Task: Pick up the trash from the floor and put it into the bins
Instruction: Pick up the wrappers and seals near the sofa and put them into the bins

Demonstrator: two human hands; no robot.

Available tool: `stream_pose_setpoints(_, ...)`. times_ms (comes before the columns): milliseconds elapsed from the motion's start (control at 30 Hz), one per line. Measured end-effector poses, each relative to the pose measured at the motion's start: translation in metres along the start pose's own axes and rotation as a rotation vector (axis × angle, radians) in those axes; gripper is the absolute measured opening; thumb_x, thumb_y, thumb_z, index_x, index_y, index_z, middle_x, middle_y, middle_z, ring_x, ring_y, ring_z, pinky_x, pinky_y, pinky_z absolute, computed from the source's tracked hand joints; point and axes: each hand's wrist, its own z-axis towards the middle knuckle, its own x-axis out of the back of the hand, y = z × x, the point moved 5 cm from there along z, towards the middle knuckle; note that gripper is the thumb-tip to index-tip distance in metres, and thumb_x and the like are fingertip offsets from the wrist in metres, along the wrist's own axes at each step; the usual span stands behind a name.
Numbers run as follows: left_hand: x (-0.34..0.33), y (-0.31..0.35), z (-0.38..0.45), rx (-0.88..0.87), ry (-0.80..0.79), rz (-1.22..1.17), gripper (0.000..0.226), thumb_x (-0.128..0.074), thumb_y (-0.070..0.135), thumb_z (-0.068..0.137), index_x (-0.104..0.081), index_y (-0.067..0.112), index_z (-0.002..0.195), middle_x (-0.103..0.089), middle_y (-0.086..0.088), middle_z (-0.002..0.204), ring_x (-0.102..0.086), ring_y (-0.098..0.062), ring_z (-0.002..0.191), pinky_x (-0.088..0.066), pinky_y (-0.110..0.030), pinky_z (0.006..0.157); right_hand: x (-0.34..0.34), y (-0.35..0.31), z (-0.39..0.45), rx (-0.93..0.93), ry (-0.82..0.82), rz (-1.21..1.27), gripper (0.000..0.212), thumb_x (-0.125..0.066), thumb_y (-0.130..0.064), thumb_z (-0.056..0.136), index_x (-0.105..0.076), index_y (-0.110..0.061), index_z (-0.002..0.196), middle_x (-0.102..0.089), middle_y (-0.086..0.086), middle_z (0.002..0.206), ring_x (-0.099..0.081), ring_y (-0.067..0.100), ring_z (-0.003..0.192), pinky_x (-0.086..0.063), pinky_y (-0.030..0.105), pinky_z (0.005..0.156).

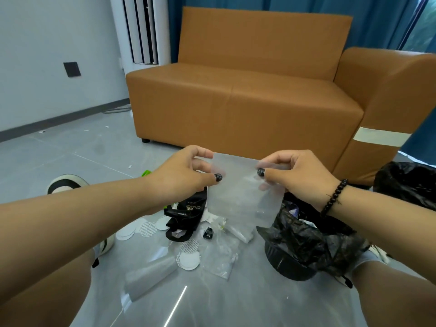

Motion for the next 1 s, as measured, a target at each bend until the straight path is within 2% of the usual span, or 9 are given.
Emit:
stream_pose_setpoints(133,-0.006,0.001,-0.002,-0.039,-0.085,0.087,0.02,-0.064,0.011,0.088,-0.059,0.023,0.104,-0.073,-0.001,0.097,-0.067,-0.004,0.069,-0.051,-0.026,0.075,0.007,-0.002,0.003,0.053,0.021,0.106,0.013,-0.063,0.002,0.086,-0.071,-0.006,0.091,-0.074,0.008,0.089,-0.073,0.022,0.074,-0.059,0.027,0.059)
stream_pose_setpoints(233,-0.009,0.004,-0.004,-0.066,-0.114,0.073,0.017,-0.055,0.009,0.094,-0.061,0.018,0.108,-0.063,0.0,0.081,-0.07,-0.011,0.064,-0.057,-0.031,0.071,0.011,-0.006,0.004,0.104,0.01,0.219,0.014,-0.062,0.004,0.086,-0.071,-0.006,0.092,-0.074,0.007,0.089,-0.073,0.025,0.075,-0.06,0.031,0.062)
stream_pose_setpoints(300,-0.009,0.007,-0.003,-0.071,-0.123,0.009,0.018,-0.05,0.005,0.097,-0.062,0.014,0.107,-0.057,-0.008,0.076,-0.072,-0.02,0.065,-0.059,-0.033,0.068,0.013,-0.005,0.004,0.098,-0.017,0.323,0.016,-0.062,0.003,0.085,-0.071,-0.005,0.095,-0.074,0.008,0.09,-0.072,0.024,0.074,-0.059,0.031,0.062)
stream_pose_setpoints(433,-0.005,0.013,-0.003,-0.086,-0.072,-0.131,0.02,-0.049,0.001,0.096,-0.06,0.01,0.11,-0.068,0.002,0.064,-0.066,-0.016,0.05,-0.051,-0.021,0.048,0.011,0.004,0.003,0.015,-0.101,0.38,0.023,-0.066,-0.005,0.077,-0.068,-0.008,0.1,-0.073,0.005,0.089,-0.069,0.018,0.073,-0.058,0.032,0.061)
stream_pose_setpoints(533,0.0,0.012,-0.001,-0.053,-0.012,-0.264,0.022,-0.052,-0.001,0.094,-0.06,0.012,0.11,-0.074,-0.005,0.077,-0.07,-0.02,0.057,-0.052,-0.021,0.049,0.009,0.015,0.001,-0.063,-0.112,0.371,0.031,-0.068,-0.01,0.07,-0.067,-0.01,0.101,-0.073,0.007,0.089,-0.068,0.022,0.074,-0.057,0.038,0.067)
stream_pose_setpoints(667,0.006,0.007,0.001,-0.02,0.026,-0.415,0.018,-0.049,-0.006,0.092,-0.06,0.008,0.094,-0.074,-0.011,0.084,-0.07,-0.021,0.055,-0.052,-0.021,0.047,0.002,0.019,-0.004,-0.103,-0.147,0.408,0.035,-0.069,-0.011,0.068,-0.066,-0.003,0.102,-0.069,0.016,0.086,-0.062,0.022,0.065,-0.057,0.028,0.051)
stream_pose_setpoints(733,0.006,0.008,0.001,-0.02,0.01,-0.395,0.02,-0.046,-0.007,0.093,-0.061,0.006,0.088,-0.07,-0.009,0.076,-0.068,-0.019,0.051,-0.052,-0.02,0.046,0.001,0.014,-0.007,-0.068,-0.163,0.398,0.022,-0.065,-0.004,0.078,-0.068,-0.009,0.099,-0.067,0.016,0.077,-0.062,0.019,0.055,-0.056,0.026,0.048)
stream_pose_setpoints(833,0.008,0.008,0.0,-0.009,0.0,-0.327,0.029,-0.036,-0.011,0.094,-0.059,0.003,0.085,-0.054,0.001,0.049,-0.06,-0.013,0.038,-0.047,-0.016,0.04,0.004,0.007,-0.008,-0.008,-0.158,0.381,0.031,-0.055,0.005,0.087,-0.073,-0.016,0.1,-0.066,0.014,0.067,-0.061,0.019,0.049,-0.055,0.025,0.046)
stream_pose_setpoints(1000,0.004,0.008,-0.002,0.051,-0.068,-0.35,0.037,-0.025,-0.009,0.093,-0.059,0.002,0.083,-0.064,-0.006,0.053,-0.068,-0.018,0.05,-0.057,-0.025,0.049,0.011,0.0,-0.01,0.039,-0.124,0.384,0.036,-0.05,0.005,0.089,-0.078,-0.017,0.092,-0.058,0.043,0.1,-0.054,0.04,0.083,-0.06,0.04,0.062)
